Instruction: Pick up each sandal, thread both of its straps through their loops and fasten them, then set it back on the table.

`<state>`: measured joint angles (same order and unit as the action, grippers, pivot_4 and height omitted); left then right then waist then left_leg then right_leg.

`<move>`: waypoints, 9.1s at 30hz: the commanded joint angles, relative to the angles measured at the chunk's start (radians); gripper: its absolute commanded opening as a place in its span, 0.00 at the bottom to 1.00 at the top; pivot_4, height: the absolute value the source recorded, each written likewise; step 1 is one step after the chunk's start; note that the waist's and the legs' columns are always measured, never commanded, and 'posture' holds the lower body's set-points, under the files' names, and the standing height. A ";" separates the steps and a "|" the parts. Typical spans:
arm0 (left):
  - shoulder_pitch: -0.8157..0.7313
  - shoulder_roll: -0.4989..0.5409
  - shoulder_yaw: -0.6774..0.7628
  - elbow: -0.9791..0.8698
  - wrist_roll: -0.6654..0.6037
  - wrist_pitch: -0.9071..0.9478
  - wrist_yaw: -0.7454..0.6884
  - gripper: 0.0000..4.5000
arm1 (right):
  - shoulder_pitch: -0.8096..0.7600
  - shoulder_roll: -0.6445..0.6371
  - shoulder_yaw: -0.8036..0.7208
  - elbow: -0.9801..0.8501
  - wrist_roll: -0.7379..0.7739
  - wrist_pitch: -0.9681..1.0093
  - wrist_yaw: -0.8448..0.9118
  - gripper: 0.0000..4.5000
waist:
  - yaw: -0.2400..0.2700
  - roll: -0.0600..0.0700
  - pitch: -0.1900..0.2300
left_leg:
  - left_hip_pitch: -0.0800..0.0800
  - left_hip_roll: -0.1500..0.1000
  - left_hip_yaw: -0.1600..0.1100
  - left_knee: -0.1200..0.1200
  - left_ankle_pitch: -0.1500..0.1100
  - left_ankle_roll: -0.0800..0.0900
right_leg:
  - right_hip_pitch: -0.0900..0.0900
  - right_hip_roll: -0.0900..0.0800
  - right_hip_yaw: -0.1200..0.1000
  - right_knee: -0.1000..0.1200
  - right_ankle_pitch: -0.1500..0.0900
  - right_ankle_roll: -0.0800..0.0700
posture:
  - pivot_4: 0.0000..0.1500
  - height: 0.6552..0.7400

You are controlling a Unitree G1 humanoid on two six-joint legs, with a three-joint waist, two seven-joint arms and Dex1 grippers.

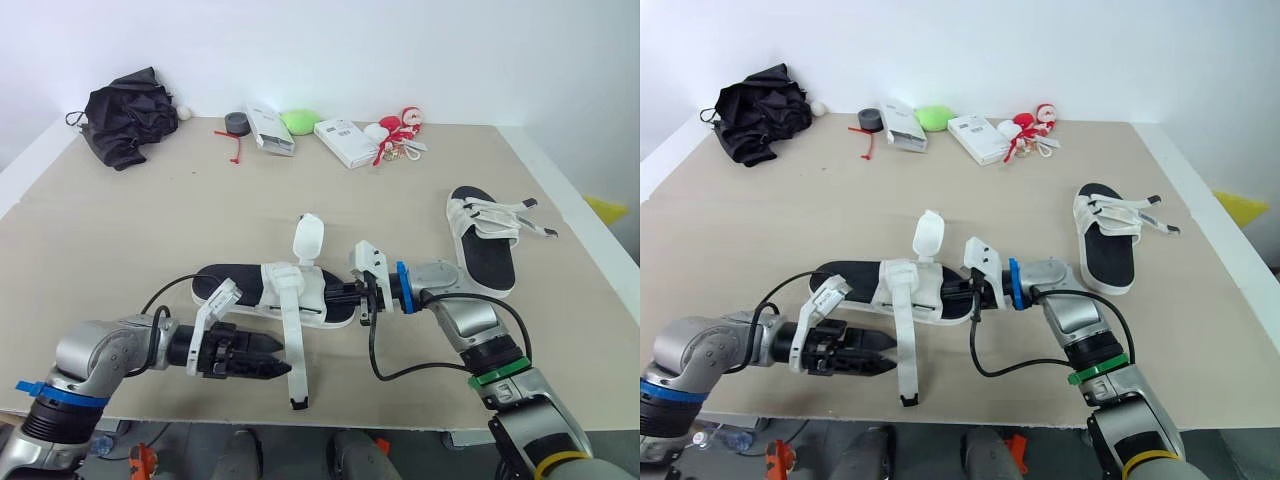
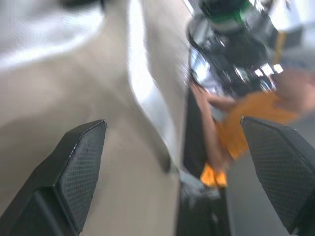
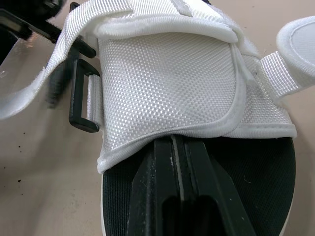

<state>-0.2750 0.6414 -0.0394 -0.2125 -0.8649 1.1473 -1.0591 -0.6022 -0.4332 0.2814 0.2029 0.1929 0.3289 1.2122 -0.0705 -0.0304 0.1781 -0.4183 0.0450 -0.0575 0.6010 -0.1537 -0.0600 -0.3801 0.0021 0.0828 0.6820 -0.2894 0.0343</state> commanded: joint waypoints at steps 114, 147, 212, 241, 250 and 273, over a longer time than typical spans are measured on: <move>-0.784 0.186 -0.509 0.791 0.062 -0.035 -0.555 0.01 | -0.008 0.025 0.058 0.039 -0.029 0.030 0.002 0.00 | -0.006 -0.001 0.001 | -0.007 0.006 -0.002 0.000 -0.003 -0.004 | -0.009 0.010 0.000 0.003 -0.001 -0.003 | 1.00 0.98; -0.786 0.228 -0.613 0.723 0.039 -0.029 -0.555 0.01 | 0.015 0.030 0.052 0.024 -0.024 0.038 -0.015 0.00 | -0.006 -0.001 0.001 | -0.007 0.007 -0.002 0.001 -0.003 -0.004 | -0.009 0.010 0.000 0.004 -0.001 -0.004 | 1.00 0.98; -0.496 0.176 -0.130 0.465 0.089 0.011 -0.369 0.66 | -0.002 0.013 0.047 0.040 -0.026 0.030 0.005 0.00 | -0.004 0.000 0.001 | -0.005 0.007 -0.001 0.003 -0.001 -0.003 | -0.008 0.010 0.001 0.009 -0.001 -0.005 | 1.00 0.98; -0.426 0.015 -0.051 0.374 0.110 -0.057 -0.218 0.02 | -0.004 0.016 0.044 0.046 -0.026 0.026 -0.001 0.00 | -0.003 0.000 0.001 | -0.005 0.007 -0.001 0.004 -0.001 -0.004 | -0.008 0.010 0.001 0.009 -0.001 -0.005 | 1.00 0.98; -0.470 0.082 -0.153 0.365 0.136 -0.034 -0.339 0.02 | -0.002 0.020 0.045 0.045 -0.025 0.027 -0.005 0.00 | -0.003 0.000 0.001 | -0.005 0.007 -0.001 0.003 -0.001 -0.004 | -0.008 0.010 0.001 0.009 -0.001 -0.005 | 1.00 0.98; -0.634 0.081 -0.384 0.517 0.357 -0.373 -0.555 0.02 | 0.037 0.030 0.049 -0.001 -0.018 0.044 -0.030 0.00 | -0.006 0.000 0.001 | -0.005 0.007 -0.001 0.002 -0.001 -0.004 | -0.009 0.011 0.001 0.009 -0.001 -0.005 | 1.00 0.98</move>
<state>-0.8844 0.7176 -0.4196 0.3329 -0.5080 0.7984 -1.6103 -0.5989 -0.4038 0.2912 0.1796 0.1937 0.3427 1.1804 -0.0768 -0.0307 0.1788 -0.4231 0.0520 -0.0583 0.6032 -0.1551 -0.0636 -0.3887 0.0129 0.0844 0.6906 -0.2904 0.0294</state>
